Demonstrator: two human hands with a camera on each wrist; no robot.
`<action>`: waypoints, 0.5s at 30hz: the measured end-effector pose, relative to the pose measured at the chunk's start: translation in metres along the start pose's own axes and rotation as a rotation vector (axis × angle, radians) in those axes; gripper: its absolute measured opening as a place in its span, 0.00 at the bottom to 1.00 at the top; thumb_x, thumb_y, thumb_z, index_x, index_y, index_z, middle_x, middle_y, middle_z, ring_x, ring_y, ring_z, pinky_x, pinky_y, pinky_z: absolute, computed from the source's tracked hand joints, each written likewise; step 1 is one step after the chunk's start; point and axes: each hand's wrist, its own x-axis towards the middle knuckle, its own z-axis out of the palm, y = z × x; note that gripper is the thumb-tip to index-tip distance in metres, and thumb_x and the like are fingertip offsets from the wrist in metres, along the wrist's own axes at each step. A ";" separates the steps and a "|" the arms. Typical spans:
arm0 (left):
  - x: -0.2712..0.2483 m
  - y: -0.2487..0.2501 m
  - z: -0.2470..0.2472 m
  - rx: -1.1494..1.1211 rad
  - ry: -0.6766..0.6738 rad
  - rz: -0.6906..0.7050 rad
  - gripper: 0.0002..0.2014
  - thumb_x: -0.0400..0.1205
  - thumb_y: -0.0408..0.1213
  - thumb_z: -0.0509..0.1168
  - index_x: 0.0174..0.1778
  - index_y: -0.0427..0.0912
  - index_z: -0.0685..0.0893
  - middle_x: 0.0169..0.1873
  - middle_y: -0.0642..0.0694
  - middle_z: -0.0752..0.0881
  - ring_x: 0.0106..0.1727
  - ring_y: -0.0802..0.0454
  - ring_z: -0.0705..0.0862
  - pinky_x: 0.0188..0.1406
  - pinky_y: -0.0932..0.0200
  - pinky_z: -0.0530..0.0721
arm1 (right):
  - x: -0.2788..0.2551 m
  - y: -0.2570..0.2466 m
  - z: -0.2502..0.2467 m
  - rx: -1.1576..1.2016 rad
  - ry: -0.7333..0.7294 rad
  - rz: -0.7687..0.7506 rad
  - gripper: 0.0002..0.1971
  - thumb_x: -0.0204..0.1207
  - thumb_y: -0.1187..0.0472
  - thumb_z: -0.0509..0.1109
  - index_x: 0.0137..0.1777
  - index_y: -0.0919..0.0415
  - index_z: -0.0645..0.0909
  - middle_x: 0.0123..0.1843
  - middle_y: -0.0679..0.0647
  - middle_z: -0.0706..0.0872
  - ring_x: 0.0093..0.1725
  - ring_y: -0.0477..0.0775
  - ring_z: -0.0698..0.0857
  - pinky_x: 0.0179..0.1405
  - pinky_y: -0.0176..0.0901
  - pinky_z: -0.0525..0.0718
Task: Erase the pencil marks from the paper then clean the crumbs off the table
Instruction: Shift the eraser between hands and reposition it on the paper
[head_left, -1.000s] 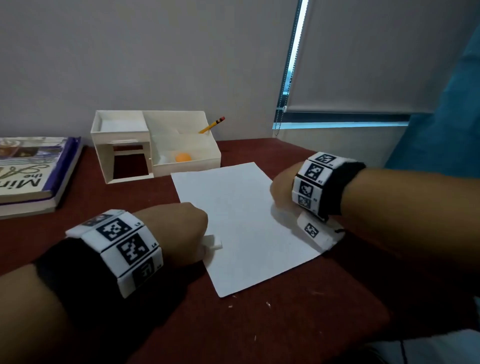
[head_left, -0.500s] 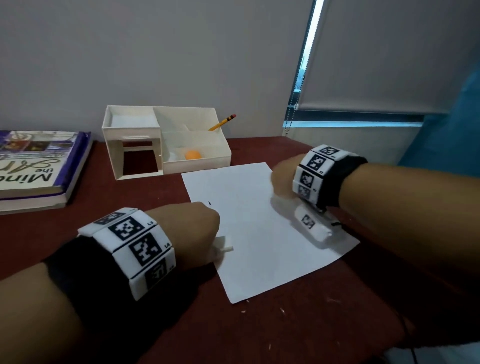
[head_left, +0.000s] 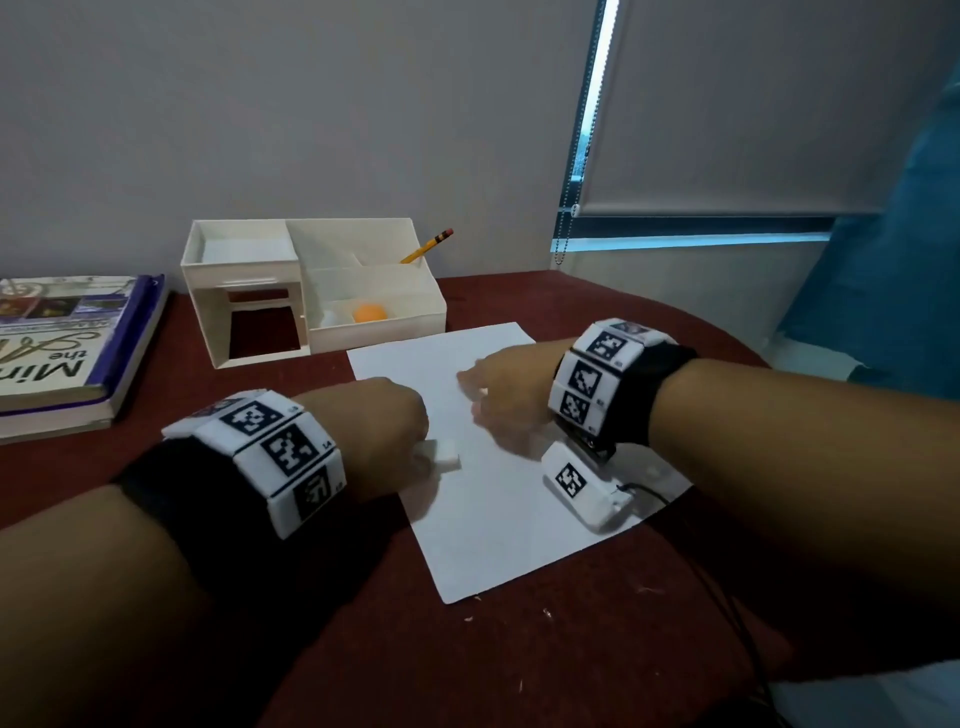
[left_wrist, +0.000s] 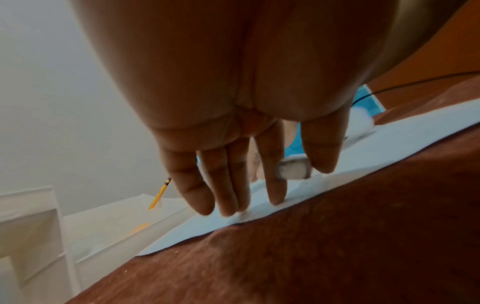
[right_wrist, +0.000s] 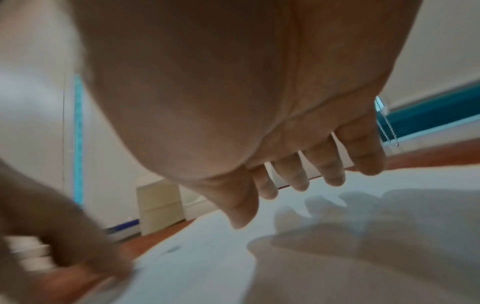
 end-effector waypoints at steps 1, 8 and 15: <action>0.005 -0.001 0.000 -0.026 -0.007 0.001 0.16 0.83 0.53 0.62 0.40 0.44 0.84 0.55 0.44 0.86 0.55 0.49 0.84 0.55 0.53 0.82 | -0.006 -0.002 0.003 -0.017 -0.039 -0.058 0.18 0.86 0.52 0.60 0.72 0.58 0.76 0.68 0.54 0.82 0.61 0.59 0.83 0.61 0.50 0.79; 0.018 -0.006 0.004 -0.055 -0.126 -0.067 0.16 0.83 0.57 0.63 0.44 0.46 0.80 0.42 0.52 0.81 0.42 0.54 0.77 0.43 0.58 0.74 | -0.038 0.063 0.000 -0.207 -0.228 0.248 0.21 0.87 0.45 0.58 0.66 0.61 0.81 0.69 0.61 0.84 0.64 0.62 0.83 0.66 0.54 0.79; 0.018 -0.006 0.010 -0.058 -0.138 -0.066 0.15 0.83 0.55 0.64 0.50 0.46 0.81 0.42 0.53 0.81 0.43 0.55 0.78 0.45 0.59 0.75 | -0.117 -0.009 0.034 0.042 -0.243 -0.355 0.32 0.88 0.47 0.58 0.89 0.46 0.49 0.90 0.56 0.51 0.86 0.63 0.56 0.81 0.66 0.63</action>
